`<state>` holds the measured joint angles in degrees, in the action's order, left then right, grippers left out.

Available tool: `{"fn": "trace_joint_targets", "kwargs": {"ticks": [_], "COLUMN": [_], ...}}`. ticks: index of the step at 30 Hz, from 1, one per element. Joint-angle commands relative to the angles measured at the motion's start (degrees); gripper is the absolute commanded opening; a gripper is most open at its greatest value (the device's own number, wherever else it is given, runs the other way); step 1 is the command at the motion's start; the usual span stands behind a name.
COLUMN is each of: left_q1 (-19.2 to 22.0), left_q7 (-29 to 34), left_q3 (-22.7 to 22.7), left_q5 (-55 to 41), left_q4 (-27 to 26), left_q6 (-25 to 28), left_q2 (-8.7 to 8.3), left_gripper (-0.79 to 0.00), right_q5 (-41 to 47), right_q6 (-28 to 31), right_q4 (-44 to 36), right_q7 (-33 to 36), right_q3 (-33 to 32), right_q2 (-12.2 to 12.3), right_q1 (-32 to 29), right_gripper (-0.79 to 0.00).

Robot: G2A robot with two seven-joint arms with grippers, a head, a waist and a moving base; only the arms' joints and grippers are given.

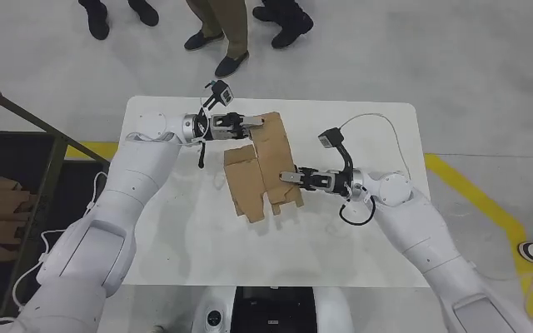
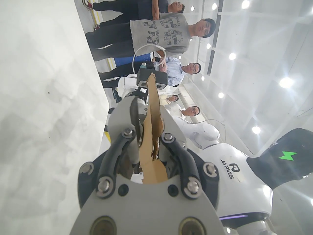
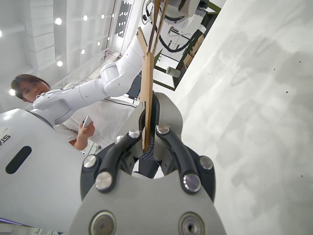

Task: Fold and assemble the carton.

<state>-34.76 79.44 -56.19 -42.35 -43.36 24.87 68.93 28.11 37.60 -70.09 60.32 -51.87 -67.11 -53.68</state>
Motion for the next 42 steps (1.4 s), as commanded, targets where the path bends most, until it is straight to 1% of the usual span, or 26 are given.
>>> {"fn": "trace_joint_targets", "kwargs": {"ticks": [1,4,7,11,13,17,21,25,29,32,33,34,35,36,37,38,39,42], "left_q1": [-0.42,-1.11,-2.07,-4.18,-5.07,-6.91,-8.26,-9.55,-10.45,-10.99,-11.17,-11.36,-11.54,-11.66,-11.79,-11.88,-11.99,-12.19], "left_q7": [-1.36,-2.87,-4.96,-7.31,-8.14,-11.18,-14.37,-16.54,-17.93,-18.33,-18.58,-18.77,-18.92,-19.1,-19.21,-19.37,-19.4,-19.28], "left_q3": [-1.23,-2.96,-4.91,-6.79,-7.18,-7.09,-6.16,-5.4,-5.2,-5.37,-5.53,-5.68,-5.85,-6.04,-6.17,-6.3,-6.37,-6.45], "left_q5": [-0.56,-1.37,-1.47,-0.56,0.11,2.99,6.34,7.56,8.37,8.79,8.77,8.78,8.69,8.76,8.82,8.9,8.94,9.12], "left_q4": [-0.49,-1.08,-1.71,-4.51,-5.76,-8.7,-11.58,-14.41,-16.04,-16.67,-16.8,-16.91,-17.03,-17.11,-17.24,-17.34,-17.49,-17.87], "left_q6": [1.33,2.84,4.64,5.3,4.95,3.98,3.74,3.4,2.92,2.65,2.5,2.29,2.02,1.89,1.74,1.59,1.39,0.92], "left_q2": [-0.24,-0.61,-1.11,-1.75,-1.94,-2.1,-1.94,-1.67,-1.55,-1.57,-1.59,-1.61,-1.63,-1.67,-1.69,-1.7,-1.71,-1.69], "left_gripper": [0.0,0.0,0.0,0.0,0.0,0.0,0.0,0.0,0.0,0.0,-0.034,-0.175,-0.342,-0.409,-0.517,-0.686,-0.785,-0.785], "right_q5": [0.36,0.85,0.53,-2.77,-4.41,-8.26,-12.98,-16.27,-18.66,-20.36,-20.78,-21.18,-21.56,-21.83,-22.08,-22.4,-22.6,-23.41], "right_q6": [-0.68,-1.43,-2.3,-4.72,-5.44,-8.01,-10.69,-12.77,-13.6,-14.04,-14.2,-14.34,-14.46,-14.57,-14.69,-14.8,-14.89,-15.03], "right_q4": [0.24,-0.26,-1.37,-4.39,-6.11,-9.64,-12.33,-13.97,-14.74,-15.21,-15.32,-15.46,-15.6,-15.72,-15.83,-15.98,-16.17,-16.52], "right_q7": [-0.7,-2.54,-6.93,-18.71,-22.67,-31.18,-37.46,-42.78,-47.76,-50.15,-50.65,-50.96,-51.12,-51.37,-51.43,-51.57,-51.65,-51.71], "right_q3": [-0.69,-1.94,-3.94,-7.06,-7.69,-8.06,-6.72,-4.97,-4.39,-4.43,-4.52,-4.6,-4.71,-4.82,-4.89,-4.98,-5.01,-5.07], "right_q2": [0.08,0.24,0.49,0.73,0.71,0.39,-0.19,-0.96,-1.59,-1.9,-1.97,-2.03,-2.07,-2.13,-2.18,-2.23,-2.29,-2.48], "right_q1": [-0.11,-0.64,-1.73,-4.33,-5.42,-7.56,-9.03,-9.97,-10.67,-11.06,-11.21,-11.34,-11.47,-11.61,-11.73,-11.85,-12.0,-12.25], "right_gripper": [-0.785,-0.785,-0.785,-0.785,-0.785,-0.785,-0.785,-0.785,-0.785,-0.785,-0.785,-0.785,-0.785,-0.785,-0.785,-0.785,-0.785,-0.785]}}
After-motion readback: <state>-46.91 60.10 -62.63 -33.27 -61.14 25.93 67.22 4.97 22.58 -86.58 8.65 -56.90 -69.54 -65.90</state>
